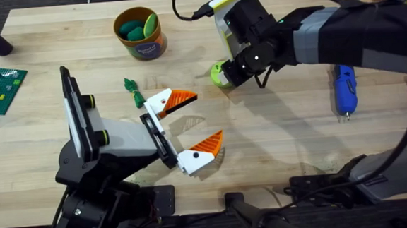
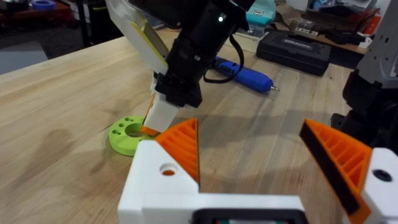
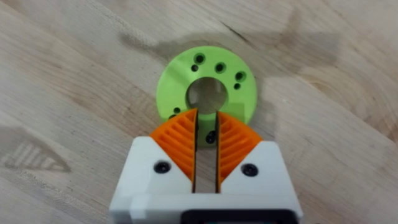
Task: Pick up the gripper from the table and insert it into the empty holder that is missing its gripper. Then pick up a screw, insert it into the mounting hole, and use the screwdriver to tighten it. Finally, clean up the table by picking up the vegetable and placing it into the bucket.
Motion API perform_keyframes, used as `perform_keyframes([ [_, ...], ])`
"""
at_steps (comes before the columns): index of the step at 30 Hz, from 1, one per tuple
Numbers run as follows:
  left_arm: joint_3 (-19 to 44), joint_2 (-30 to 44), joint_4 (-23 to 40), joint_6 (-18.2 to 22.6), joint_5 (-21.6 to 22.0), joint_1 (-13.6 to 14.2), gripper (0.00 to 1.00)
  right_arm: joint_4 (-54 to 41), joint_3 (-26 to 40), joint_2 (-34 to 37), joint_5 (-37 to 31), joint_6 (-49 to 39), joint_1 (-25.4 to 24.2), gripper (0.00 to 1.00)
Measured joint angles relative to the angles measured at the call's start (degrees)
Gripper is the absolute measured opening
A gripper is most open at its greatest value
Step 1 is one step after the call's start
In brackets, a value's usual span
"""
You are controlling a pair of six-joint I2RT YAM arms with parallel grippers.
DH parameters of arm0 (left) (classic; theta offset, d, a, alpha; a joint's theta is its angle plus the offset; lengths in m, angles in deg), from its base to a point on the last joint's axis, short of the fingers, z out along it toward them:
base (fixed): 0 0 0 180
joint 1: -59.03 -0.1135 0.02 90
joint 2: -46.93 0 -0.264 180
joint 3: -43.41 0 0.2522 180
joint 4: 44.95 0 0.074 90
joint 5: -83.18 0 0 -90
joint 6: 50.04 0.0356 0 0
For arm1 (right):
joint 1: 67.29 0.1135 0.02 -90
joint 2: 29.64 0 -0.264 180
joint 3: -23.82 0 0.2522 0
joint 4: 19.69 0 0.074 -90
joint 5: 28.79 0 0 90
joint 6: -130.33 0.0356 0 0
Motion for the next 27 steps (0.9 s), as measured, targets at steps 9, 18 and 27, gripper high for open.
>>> perform_keyframes([
  [9, 0.0, 0.0, -0.1, -0.1, 0.0, 0.0, 0.986, -2.1, 0.0, 0.0, -0.4, 0.0, -0.1, 0.178],
  [18, 0.0, 0.0, -0.1, -0.1, 0.0, 0.0, 0.986, -3.4, 0.3, 0.0, -0.4, 0.0, -0.1, 0.178],
  [27, 0.0, 0.0, -0.1, -0.1, 0.0, 0.0, 0.986, -4.1, 0.4, 0.0, -1.9, 0.0, 0.0, 0.178],
])
